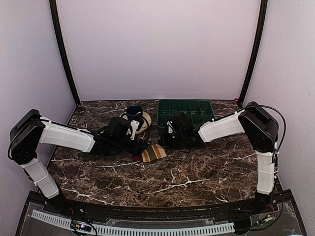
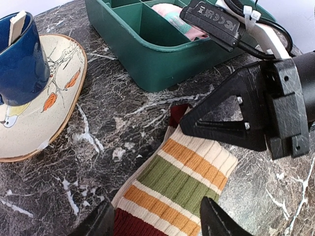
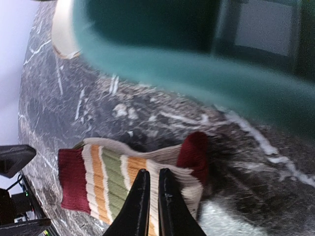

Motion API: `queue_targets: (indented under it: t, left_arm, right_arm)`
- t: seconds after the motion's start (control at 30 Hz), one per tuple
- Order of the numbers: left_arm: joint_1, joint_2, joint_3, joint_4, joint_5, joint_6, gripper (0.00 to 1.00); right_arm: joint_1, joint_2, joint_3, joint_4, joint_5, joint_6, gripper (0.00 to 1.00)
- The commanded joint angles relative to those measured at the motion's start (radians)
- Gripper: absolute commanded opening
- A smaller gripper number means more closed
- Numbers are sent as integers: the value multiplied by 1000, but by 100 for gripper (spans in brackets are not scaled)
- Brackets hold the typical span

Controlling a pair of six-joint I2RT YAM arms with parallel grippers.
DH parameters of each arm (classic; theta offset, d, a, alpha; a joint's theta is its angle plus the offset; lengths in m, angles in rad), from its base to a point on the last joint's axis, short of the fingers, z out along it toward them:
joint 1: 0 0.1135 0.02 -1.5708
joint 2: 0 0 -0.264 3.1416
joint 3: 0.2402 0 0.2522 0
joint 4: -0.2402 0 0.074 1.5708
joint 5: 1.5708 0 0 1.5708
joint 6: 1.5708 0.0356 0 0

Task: Roll the socks
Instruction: Rotate the sock at the center of the board.

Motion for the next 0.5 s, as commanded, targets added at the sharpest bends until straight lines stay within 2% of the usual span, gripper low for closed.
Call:
queue_targets:
  t: [0.0,0.47]
  left_arm:
    - [-8,11,-1,4,13,16,62]
    - [-37,36,6,8,7,22,61]
  right_arm:
    - [-14,16,-16,-16,72,25,7]
    - [-31,13,-64,-65,97,85,6]
